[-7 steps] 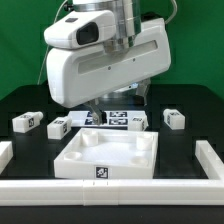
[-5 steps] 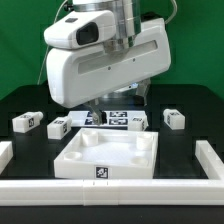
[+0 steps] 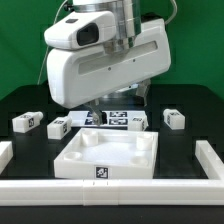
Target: Assemble one leg
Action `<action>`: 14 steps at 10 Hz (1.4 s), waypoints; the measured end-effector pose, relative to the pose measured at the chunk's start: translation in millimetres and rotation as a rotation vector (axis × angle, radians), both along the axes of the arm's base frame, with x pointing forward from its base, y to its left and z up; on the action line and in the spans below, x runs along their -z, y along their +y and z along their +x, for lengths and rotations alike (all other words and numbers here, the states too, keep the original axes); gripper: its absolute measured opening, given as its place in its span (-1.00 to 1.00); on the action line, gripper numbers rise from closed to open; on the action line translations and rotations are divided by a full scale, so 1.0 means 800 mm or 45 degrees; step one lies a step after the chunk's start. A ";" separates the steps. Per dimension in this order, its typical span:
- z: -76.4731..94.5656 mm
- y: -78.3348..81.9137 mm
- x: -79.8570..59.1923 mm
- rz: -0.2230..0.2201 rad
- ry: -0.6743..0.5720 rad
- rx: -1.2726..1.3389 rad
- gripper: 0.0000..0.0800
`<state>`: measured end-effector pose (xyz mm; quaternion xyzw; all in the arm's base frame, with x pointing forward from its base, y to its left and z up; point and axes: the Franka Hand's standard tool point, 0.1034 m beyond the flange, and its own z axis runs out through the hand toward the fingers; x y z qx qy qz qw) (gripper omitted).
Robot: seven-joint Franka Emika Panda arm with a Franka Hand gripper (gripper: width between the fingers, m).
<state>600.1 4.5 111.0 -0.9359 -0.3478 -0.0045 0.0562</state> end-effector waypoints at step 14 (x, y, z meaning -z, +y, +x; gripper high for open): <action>-0.104 0.019 0.057 -0.058 -0.070 -0.820 0.63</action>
Offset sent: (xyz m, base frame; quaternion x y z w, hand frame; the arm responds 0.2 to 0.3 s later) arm -0.0366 0.0139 -0.0214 -0.0362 0.0192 -0.1978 0.9794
